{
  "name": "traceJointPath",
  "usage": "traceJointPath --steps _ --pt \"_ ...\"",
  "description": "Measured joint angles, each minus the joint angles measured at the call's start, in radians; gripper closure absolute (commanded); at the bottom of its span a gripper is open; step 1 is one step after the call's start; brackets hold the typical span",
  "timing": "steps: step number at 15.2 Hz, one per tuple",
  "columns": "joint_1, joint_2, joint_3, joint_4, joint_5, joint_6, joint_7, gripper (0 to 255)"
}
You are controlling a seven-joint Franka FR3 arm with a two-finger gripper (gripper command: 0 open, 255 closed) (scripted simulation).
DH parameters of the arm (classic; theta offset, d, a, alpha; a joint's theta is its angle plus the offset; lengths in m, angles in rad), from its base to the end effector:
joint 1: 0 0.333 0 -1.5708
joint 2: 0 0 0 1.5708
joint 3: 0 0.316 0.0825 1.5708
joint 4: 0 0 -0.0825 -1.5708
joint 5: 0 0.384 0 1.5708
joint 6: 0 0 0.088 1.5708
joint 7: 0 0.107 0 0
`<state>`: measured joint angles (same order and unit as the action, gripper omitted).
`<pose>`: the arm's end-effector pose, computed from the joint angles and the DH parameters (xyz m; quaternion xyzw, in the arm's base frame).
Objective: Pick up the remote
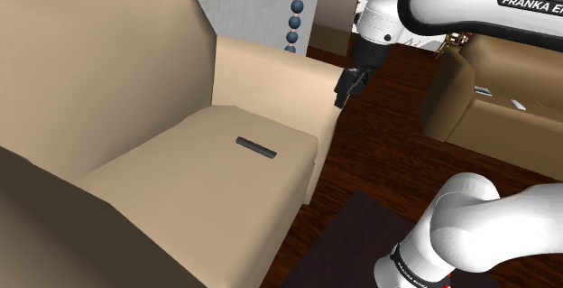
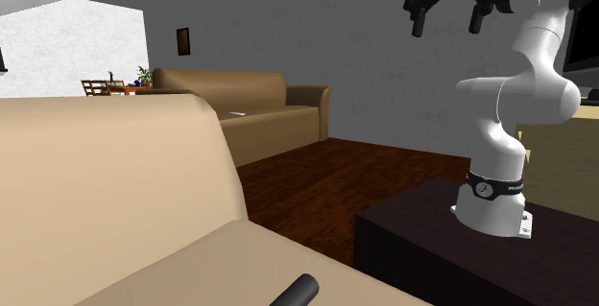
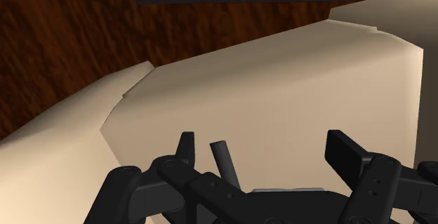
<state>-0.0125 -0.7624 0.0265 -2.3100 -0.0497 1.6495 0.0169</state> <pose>0.3219 0.0023 0.6125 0.9981 -0.0039 0.0512 0.0334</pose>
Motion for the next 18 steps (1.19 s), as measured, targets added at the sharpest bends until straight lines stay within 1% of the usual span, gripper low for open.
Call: traceJointPath --steps 1,3,7,9,13,18 --pt "0.0 0.0 0.0 0.0 0.0 0.0 0.0 0" --pt "0.0 0.034 -0.009 -0.007 -0.001 0.037 -0.011 0" --pt "0.002 0.133 -0.037 -0.027 -0.001 0.144 -0.047 0" --pt "0.003 0.212 -0.051 -0.011 0.001 0.2 -0.068 0" --pt "0.007 0.327 -0.075 -0.014 0.011 0.305 -0.108 0" --pt "0.012 0.514 -0.105 0.044 0.034 0.417 -0.17 0"
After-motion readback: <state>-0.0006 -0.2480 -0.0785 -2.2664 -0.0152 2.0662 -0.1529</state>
